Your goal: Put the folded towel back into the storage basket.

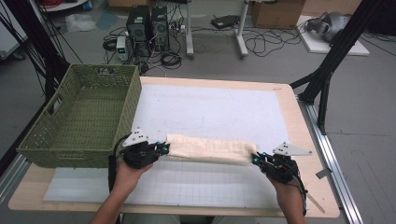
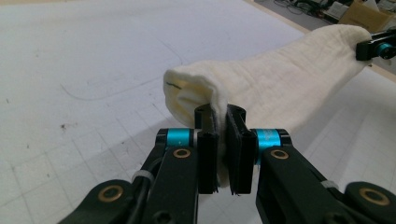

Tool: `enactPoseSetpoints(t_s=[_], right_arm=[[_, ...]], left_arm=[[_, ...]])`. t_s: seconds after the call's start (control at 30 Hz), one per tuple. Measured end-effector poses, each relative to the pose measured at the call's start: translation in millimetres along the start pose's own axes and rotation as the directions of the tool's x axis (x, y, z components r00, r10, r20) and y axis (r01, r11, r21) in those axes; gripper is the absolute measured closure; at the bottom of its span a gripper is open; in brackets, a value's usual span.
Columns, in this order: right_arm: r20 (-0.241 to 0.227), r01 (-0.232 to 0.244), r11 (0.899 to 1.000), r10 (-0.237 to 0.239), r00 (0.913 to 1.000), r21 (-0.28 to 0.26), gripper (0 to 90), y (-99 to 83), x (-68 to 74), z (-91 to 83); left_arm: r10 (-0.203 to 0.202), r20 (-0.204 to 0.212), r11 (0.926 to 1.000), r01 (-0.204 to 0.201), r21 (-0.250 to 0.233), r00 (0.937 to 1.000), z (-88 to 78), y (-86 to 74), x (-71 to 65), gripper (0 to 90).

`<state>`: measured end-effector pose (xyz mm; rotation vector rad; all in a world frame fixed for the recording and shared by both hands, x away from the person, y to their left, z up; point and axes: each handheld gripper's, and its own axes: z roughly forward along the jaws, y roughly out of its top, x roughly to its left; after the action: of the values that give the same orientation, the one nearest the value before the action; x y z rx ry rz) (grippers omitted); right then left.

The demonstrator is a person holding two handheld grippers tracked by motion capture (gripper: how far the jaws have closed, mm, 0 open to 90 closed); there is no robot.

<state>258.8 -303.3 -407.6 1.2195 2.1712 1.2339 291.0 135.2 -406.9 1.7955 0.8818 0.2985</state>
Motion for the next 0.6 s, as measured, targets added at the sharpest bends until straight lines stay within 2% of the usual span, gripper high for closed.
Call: enactPoseSetpoints(t_s=[0.17,0.27,0.5,0.6], right_arm=[[-0.01,-0.012,0.999,0.011,0.9999,-0.043,81.2,8.4,2.1,-6.8],[-0.013,0.009,0.998,-0.01,0.9999,-0.057,81.3,16.1,5.0,-7.5],[-0.024,0.027,0.999,-0.028,0.9993,-0.047,81.3,27.8,12.6,7.4],[-0.026,0.026,0.999,-0.026,0.9993,-0.021,81.3,27.9,14.9,16.7]], left_arm=[[0.01,0.001,0.9993,-0.01,-0.036,0.9999,-12.7,10.7,-0.9,83.6],[0.017,-0.005,0.9979,-0.018,-0.063,0.9998,-23.9,17.9,-1.5,83.6],[0.032,-0.034,0.9975,-0.034,-0.062,0.9989,-39.2,20.9,3.0,83.7],[0.028,-0.038,0.998,-0.03,-0.056,0.9989,-41.3,18.3,5.6,83.7]])
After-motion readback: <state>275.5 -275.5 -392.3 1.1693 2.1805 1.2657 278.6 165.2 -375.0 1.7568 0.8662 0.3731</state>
